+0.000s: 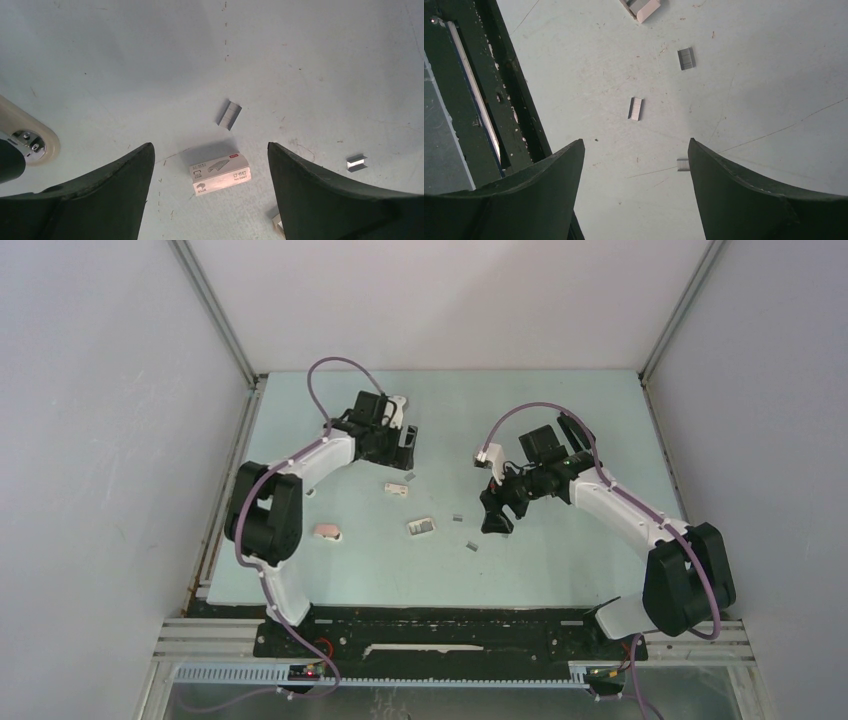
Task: Unload the staples from the stapler
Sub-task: Pick up the staple from the center of the board.
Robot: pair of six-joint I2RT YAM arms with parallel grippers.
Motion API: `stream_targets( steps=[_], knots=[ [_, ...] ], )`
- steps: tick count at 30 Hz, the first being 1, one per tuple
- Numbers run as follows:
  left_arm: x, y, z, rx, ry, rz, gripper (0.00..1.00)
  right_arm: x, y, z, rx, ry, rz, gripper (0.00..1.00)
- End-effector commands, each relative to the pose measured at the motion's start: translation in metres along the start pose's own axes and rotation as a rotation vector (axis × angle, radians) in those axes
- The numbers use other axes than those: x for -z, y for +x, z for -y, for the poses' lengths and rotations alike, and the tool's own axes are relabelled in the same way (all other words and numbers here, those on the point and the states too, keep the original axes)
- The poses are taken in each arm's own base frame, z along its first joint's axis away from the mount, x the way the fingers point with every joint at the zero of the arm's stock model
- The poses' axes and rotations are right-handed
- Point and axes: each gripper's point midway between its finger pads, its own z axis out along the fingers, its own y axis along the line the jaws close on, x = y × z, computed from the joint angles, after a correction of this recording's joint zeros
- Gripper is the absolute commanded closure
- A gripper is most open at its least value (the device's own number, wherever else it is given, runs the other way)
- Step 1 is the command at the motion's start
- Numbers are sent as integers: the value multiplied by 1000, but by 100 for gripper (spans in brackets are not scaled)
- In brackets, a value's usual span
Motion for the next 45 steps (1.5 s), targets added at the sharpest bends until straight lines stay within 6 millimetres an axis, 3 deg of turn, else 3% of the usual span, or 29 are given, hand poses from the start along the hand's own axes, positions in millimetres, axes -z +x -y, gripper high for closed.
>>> stream_targets(
  steps=[1, 9, 24, 37, 45],
  knots=[
    [1, -18, 13, -73, 35, 21, 13, 13, -20, -2, 44, 7, 55, 15],
    [-21, -8, 14, -100, 23, -58, 30, 12, -20, -1, 41, 3, 54, 15],
    [-44, 8, 15, -154, -10, -151, 52, 13, -19, -1, 37, 0, 57, 15],
    [-56, 16, 19, -163, -2, -191, 57, 14, -19, 0, 31, -3, 60, 15],
    [-60, 19, 21, -174, -3, -217, 66, 15, -19, 0, 32, -1, 63, 15]
  ],
)
